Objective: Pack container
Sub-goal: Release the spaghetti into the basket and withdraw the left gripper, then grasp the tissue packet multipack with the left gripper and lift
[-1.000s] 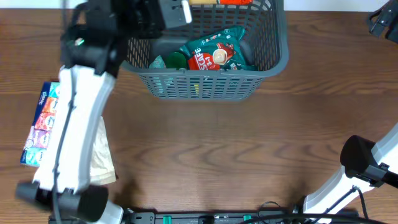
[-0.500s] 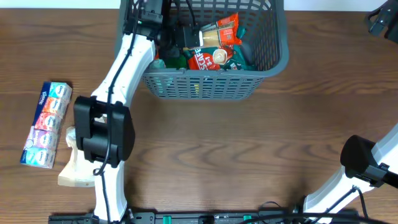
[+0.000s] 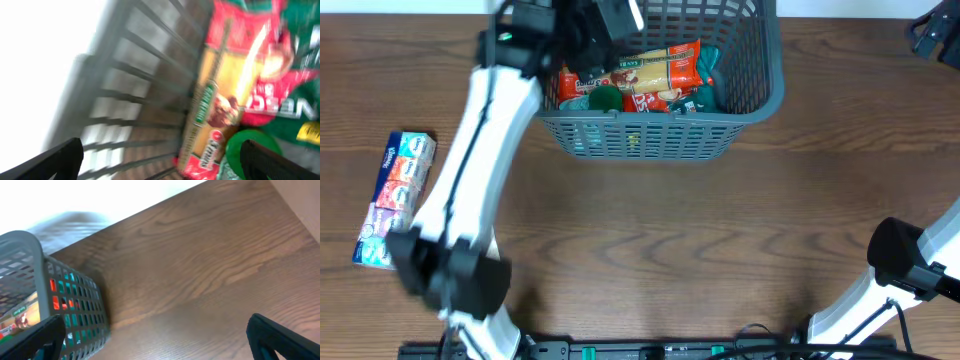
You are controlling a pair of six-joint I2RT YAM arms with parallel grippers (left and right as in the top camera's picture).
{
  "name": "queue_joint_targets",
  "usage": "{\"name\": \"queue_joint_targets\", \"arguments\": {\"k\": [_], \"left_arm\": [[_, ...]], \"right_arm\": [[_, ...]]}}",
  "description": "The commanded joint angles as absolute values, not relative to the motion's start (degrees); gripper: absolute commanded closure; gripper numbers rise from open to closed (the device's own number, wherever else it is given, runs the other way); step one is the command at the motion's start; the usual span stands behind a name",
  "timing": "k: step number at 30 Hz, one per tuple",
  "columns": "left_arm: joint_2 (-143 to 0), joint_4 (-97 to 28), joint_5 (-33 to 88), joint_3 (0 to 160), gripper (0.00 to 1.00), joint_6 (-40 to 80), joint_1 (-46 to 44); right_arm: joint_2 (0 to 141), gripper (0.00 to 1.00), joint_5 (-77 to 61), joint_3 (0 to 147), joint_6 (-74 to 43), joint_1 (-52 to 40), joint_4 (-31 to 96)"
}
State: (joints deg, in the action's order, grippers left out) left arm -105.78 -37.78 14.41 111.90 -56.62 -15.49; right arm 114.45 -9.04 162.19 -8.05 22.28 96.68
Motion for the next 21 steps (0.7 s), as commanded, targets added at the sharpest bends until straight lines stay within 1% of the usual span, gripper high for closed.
{"name": "queue_joint_targets", "arguments": {"k": [1, 4, 7, 9, 12, 13, 15, 17, 21], "left_arm": [[-96.53, -37.87, 7.79, 114.02, 0.02, -44.88, -15.44], [-90.94, -41.65, -3.2, 114.02, 0.02, -35.7, -13.45], [-86.46, -50.37, -9.91, 114.02, 0.02, -27.81, -7.9], [-84.38, -56.01, -12.14, 114.02, 0.02, -17.02, -2.15], [-83.24, -64.36, -12.01, 113.8, 0.02, -1.52, 7.97], [-83.35, -67.13, -11.31, 113.45, 0.02, 0.12, 11.31], [-83.9, -69.45, -8.62, 111.72, 0.01, -2.04, 16.29], [-84.4, -69.36, -3.99, 108.44, 0.02, -9.98, 20.75], [-85.45, -63.88, 5.26, 99.22, 0.01, -23.29, 28.99]], "right_arm": [[114.04, 0.01, -11.18, 162.36, -6.7, 22.02, 96.9], [114.04, 0.01, -11.2, 162.36, -6.57, 22.02, 96.9], [114.04, 0.01, -10.96, 162.36, -6.28, 22.04, 96.66], [114.04, 0.01, -10.94, 162.36, -6.13, 22.04, 96.27], [114.04, 0.01, -10.98, 162.36, -6.2, 22.04, 95.68], [114.04, 0.01, -10.98, 162.36, -6.17, 22.04, 95.42], [114.04, 0.01, -10.98, 162.36, -6.17, 22.04, 94.96], [114.04, 0.01, -10.98, 162.36, -6.17, 22.04, 94.5], [114.04, 0.01, -10.98, 162.36, -6.17, 22.04, 94.21]]}}
